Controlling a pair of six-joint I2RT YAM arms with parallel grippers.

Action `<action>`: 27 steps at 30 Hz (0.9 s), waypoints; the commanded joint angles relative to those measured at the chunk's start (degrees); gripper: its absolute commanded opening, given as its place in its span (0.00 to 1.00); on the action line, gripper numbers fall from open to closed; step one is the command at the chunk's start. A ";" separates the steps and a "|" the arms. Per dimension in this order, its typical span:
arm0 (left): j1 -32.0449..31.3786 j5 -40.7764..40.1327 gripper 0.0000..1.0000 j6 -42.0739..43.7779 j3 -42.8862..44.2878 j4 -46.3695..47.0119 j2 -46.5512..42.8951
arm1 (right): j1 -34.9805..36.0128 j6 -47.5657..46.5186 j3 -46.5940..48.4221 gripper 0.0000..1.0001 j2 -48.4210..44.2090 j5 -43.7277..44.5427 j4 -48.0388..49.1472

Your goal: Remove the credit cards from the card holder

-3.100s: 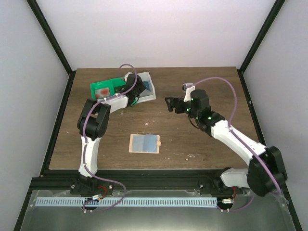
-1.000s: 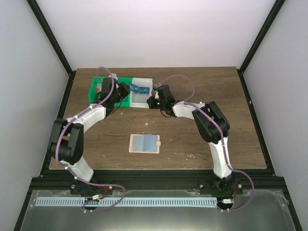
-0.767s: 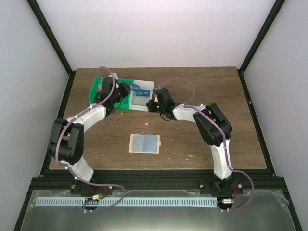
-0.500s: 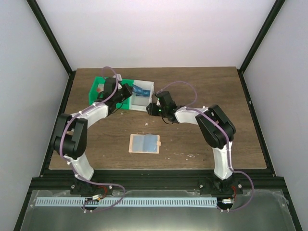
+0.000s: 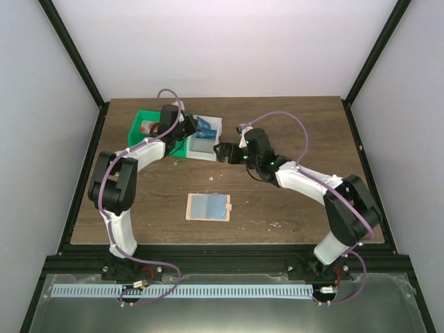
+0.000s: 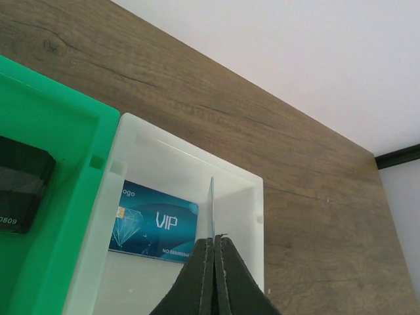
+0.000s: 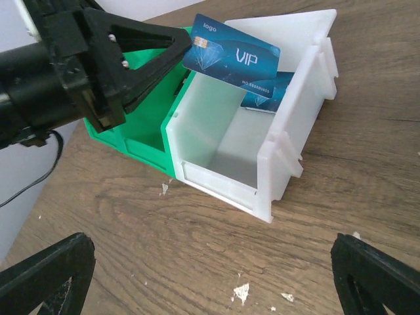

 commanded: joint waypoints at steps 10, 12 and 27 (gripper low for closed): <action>-2.28 -4.51 0.00 1.32 7.79 -1.56 7.23 | -3.92 -0.72 -5.23 1.00 -6.04 3.00 0.93; -2.47 -4.80 0.00 1.85 8.90 -2.49 8.41 | -4.36 -0.43 -5.53 1.00 -5.96 1.84 1.22; -2.68 -4.19 0.04 3.74 12.86 -5.10 12.36 | -5.31 -0.11 -4.49 1.00 -7.27 0.99 0.93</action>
